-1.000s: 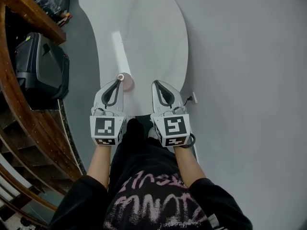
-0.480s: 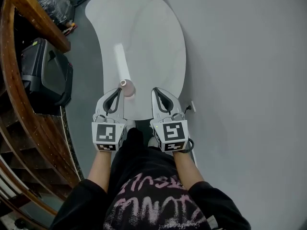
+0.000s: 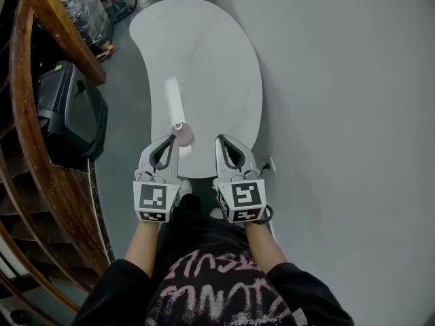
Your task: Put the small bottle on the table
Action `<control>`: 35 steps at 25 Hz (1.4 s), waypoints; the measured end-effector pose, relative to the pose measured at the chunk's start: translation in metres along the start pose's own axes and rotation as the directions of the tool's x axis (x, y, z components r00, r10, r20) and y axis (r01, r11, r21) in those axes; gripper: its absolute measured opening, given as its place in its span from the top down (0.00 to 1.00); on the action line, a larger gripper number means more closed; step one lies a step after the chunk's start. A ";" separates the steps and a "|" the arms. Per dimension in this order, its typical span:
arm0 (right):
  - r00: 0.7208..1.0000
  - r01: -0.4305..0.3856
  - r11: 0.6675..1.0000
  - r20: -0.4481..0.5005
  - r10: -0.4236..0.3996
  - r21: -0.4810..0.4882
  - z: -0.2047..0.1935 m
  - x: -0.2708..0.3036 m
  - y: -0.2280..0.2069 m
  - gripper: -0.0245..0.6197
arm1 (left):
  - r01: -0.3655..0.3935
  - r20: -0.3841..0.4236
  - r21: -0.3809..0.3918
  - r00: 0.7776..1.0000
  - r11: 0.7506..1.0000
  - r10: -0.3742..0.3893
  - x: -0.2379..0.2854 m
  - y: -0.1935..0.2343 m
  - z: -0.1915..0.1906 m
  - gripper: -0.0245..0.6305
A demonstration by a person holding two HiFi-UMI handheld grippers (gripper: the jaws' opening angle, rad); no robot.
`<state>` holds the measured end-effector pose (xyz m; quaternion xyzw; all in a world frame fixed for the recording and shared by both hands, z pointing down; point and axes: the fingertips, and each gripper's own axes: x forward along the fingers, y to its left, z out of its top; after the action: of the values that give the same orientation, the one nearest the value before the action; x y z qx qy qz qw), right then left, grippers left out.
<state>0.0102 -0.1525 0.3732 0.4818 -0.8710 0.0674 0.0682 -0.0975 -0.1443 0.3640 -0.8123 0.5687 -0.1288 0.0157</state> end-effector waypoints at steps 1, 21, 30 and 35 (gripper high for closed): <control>1.000 -0.001 1.000 0.004 0.001 -0.003 0.001 -0.001 0.001 0.95 | -0.001 0.003 0.001 1.000 1.000 0.001 -0.002 0.000 0.001 0.96; 0.998 -0.027 0.998 0.059 0.031 -0.061 0.024 -0.016 0.009 0.95 | -0.038 0.059 0.017 0.998 0.999 0.037 -0.030 -0.001 0.023 0.96; 0.996 -0.041 0.996 0.071 0.047 -0.080 0.028 -0.023 0.011 0.95 | -0.041 0.085 0.014 0.996 0.999 0.040 -0.038 -0.005 0.031 0.96; 0.996 -0.046 0.995 0.073 0.052 -0.084 0.027 -0.025 0.012 0.95 | -0.043 0.086 0.023 0.995 0.999 0.041 -0.040 -0.007 0.032 0.96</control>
<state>0.0118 -0.1307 0.3419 0.4592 -0.8866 0.0148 0.0537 -0.0971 -0.1087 0.3269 -0.8048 0.5826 -0.1005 0.0530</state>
